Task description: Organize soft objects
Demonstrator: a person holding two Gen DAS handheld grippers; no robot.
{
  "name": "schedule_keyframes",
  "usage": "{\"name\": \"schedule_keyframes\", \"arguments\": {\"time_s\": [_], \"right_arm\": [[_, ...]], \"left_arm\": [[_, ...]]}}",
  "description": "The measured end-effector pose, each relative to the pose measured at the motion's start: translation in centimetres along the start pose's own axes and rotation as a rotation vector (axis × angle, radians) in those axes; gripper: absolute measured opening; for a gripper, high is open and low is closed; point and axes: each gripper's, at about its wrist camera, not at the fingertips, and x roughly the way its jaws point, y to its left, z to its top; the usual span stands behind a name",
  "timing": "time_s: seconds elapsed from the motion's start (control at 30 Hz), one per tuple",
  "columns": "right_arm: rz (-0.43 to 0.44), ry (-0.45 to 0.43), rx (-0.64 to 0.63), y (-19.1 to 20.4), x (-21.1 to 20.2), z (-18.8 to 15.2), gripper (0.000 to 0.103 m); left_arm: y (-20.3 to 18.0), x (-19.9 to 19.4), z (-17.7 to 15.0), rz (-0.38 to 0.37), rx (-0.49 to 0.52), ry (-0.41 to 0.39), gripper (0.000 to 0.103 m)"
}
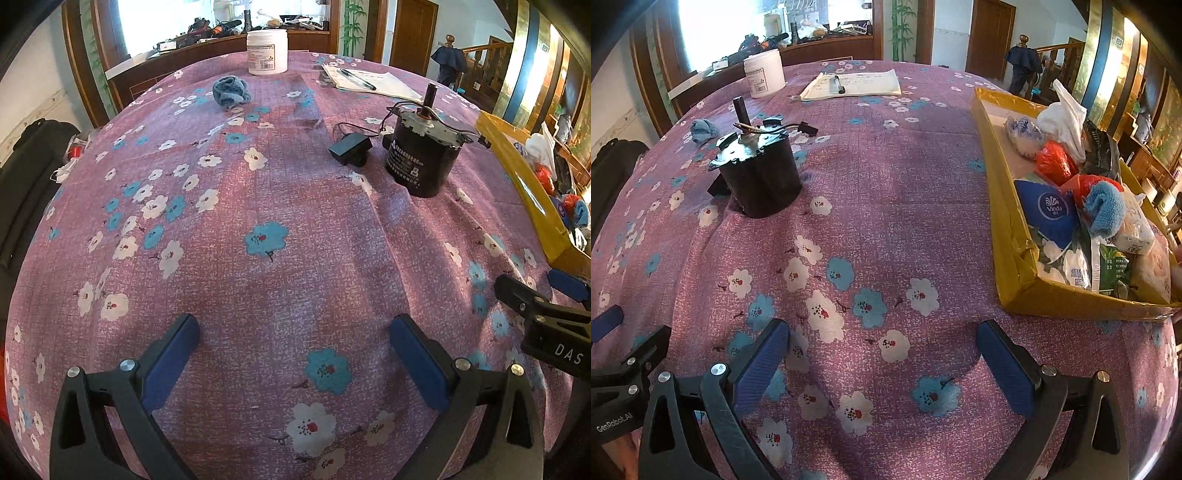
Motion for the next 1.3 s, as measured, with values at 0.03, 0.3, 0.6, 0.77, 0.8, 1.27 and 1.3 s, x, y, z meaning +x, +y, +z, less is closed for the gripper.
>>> {"name": "schedule_keyframes", "arguments": {"time_s": [0.03, 0.3, 0.6, 0.77, 0.8, 1.27, 1.3], "right_arm": [[0.000, 0.000, 0.000, 0.00, -0.01, -0.02, 0.102], [0.000, 0.000, 0.000, 0.03, -0.03, -0.06, 0.102], [0.000, 0.000, 0.001, 0.04, -0.09, -0.10, 0.102], [-0.001, 0.000, 0.000, 0.07, -0.16, -0.17, 0.102], [-0.002, 0.000, 0.000, 0.06, -0.23, -0.22, 0.102], [-0.002, 0.005, -0.002, 0.22, -0.15, -0.01, 0.102], [-0.002, 0.005, -0.002, 0.23, -0.18, -0.01, 0.102]], "left_arm": [[0.02, 0.01, 0.01, 0.000, 0.000, 0.000, 0.103], [0.03, 0.00, 0.01, 0.001, 0.000, 0.000, 0.103], [0.00, 0.00, 0.01, 0.001, 0.000, 0.000, 0.103], [0.00, 0.00, 0.00, 0.001, 0.000, 0.000, 0.103], [-0.01, 0.00, 0.00, 0.001, 0.000, 0.000, 0.103], [-0.11, -0.02, -0.08, 0.000, -0.001, 0.000, 0.103], [-0.12, -0.01, -0.07, 0.000, -0.001, 0.000, 0.103]]}}
